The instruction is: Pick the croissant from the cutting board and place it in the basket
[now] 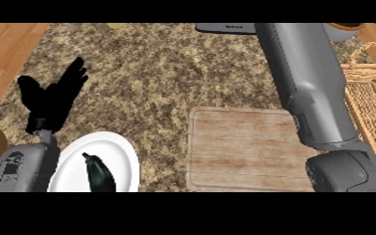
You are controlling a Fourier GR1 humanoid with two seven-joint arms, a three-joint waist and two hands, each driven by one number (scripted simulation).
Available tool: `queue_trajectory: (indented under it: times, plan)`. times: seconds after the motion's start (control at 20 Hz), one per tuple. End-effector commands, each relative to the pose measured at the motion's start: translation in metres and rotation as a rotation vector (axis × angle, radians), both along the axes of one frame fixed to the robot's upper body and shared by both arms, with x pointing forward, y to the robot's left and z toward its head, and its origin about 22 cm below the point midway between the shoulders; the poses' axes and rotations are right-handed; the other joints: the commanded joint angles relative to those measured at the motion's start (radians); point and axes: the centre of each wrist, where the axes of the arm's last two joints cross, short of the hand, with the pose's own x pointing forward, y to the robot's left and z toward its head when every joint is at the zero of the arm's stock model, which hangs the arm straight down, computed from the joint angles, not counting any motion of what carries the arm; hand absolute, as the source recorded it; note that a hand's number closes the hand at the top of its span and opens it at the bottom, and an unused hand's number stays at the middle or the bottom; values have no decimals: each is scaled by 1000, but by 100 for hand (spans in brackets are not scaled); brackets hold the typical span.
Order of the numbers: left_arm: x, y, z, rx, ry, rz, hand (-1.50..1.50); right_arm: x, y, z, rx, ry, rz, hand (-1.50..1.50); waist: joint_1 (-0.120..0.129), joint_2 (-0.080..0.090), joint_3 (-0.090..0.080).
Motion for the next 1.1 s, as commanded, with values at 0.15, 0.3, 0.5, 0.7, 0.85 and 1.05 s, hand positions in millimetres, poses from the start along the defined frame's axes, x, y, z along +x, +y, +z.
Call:
queue_trajectory:
  times: [0.15, 0.3, 0.5, 0.7, 0.85, 1.05]
  plan:
    - [2, -7, 2, 2, 5, 29, 0, 10, -30, 26, 115, -24, -255, 150, -16, -3, 1]
    - [5, 6, 3, 4, -3, 12, 0, 13, -60, 32, 83, 16, -342, 150, -25, -1, 1]
    - [-4, -10, -8, 13, 10, 19, 0, 14, -75, 14, 84, 32, -417, 150, -33, -8, 2]
    - [-8, 19, -5, -6, 11, 41, 0, 9, -110, -7, 87, 34, -441, 150, -48, -12, 2]
    - [-7, 16, -9, 2, 34, 79, 0, 4, -116, 7, 111, 55, -408, 150, -64, -21, 2]
    - [-13, 13, -11, -3, 13, 74, 0, -9, -133, -28, 80, 82, -441, 150, -70, -24, 2]
